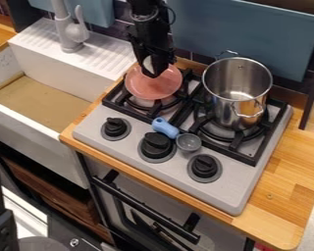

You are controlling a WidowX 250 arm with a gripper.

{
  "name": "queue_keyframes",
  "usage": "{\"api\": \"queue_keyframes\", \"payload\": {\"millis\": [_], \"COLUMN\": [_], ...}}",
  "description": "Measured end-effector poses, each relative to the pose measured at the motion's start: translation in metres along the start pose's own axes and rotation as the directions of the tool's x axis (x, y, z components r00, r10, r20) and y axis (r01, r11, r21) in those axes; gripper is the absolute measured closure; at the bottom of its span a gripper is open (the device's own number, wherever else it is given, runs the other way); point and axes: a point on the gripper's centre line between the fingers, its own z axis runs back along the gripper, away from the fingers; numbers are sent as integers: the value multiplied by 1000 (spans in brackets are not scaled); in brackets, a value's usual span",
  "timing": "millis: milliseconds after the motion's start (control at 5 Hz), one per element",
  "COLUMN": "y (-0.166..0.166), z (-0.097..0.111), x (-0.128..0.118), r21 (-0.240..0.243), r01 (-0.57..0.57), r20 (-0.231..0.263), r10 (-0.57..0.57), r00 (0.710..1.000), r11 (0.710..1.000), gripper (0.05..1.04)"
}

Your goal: Put suishi in the plate

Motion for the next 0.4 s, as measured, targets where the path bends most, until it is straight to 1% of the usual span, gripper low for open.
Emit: {"api": "queue_keyframes", "payload": {"millis": [200,400], "y": [4,5], "z": [-5,-4], "x": [7,8], "r21": [-5,-3], "r01": [-19,-43], "r20": [-28,-30], "r10": [19,43], "r00": [999,999], "r11": [1000,999], "gripper": [223,74]}}
